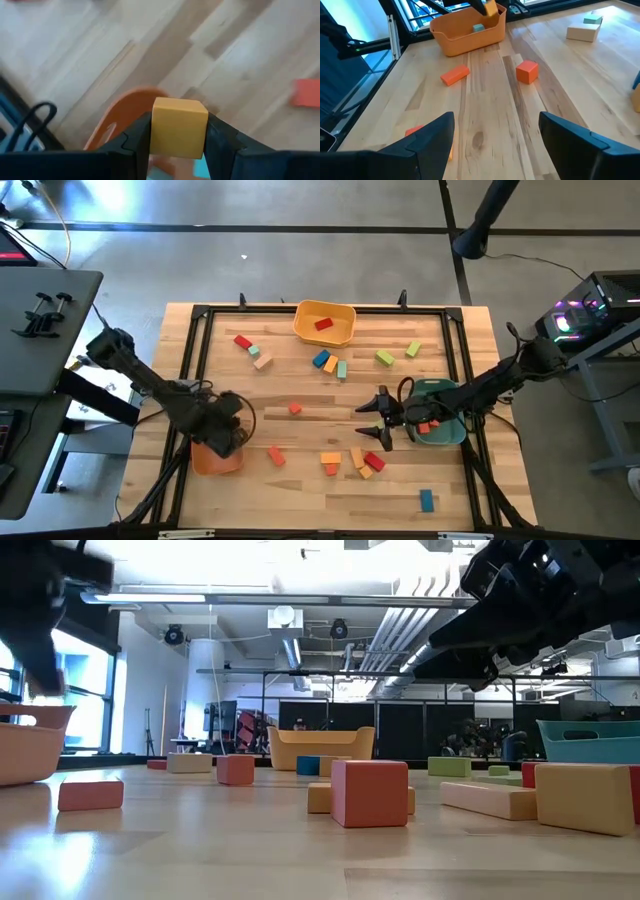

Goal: Sort blocks by size
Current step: Put the yellow square block into the orange bin, then put the thin green rectangular block into the yellow bin

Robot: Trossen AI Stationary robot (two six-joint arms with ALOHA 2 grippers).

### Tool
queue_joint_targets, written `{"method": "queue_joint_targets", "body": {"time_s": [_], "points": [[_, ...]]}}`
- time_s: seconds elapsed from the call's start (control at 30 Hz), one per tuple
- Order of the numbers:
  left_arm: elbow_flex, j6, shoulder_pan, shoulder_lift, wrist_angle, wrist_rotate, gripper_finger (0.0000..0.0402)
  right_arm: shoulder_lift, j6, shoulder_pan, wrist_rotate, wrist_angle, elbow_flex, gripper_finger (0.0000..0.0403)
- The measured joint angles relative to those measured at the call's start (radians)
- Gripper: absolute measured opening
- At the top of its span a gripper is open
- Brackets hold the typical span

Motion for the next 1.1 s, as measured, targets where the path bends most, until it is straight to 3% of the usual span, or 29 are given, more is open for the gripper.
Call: {"method": "queue_joint_targets", "body": {"time_s": [0.27, 0.47, 0.7, 0.97, 1.1], "points": [[-0.121, -0.08, 0.01, 0.0, 0.062, 0.167, 0.0145, 0.0, 0.0, 0.0, -0.004, -0.006, 0.0, 0.0286], [-0.126, -0.111, 0.026, 0.0, 0.063, 0.199, 0.0188, 0.0, 0.0, 0.0, -0.004, -0.005, 0.0, 0.0286], [-0.124, -0.038, 0.049, -0.013, 0.063, 0.244, 0.0225, 0.0, -0.001, 0.0, -0.004, -0.006, 0.0, 0.0286], [0.056, 0.09, 0.099, -0.046, 0.104, 0.296, 0.0227, 0.0, -0.015, 0.0, -0.004, 0.018, 0.0, 0.0286], [0.178, 0.222, 0.099, -0.046, 0.207, 0.214, 0.0227, -0.001, -0.027, 0.0, -0.003, 0.027, 0.001, 0.0286]]}}
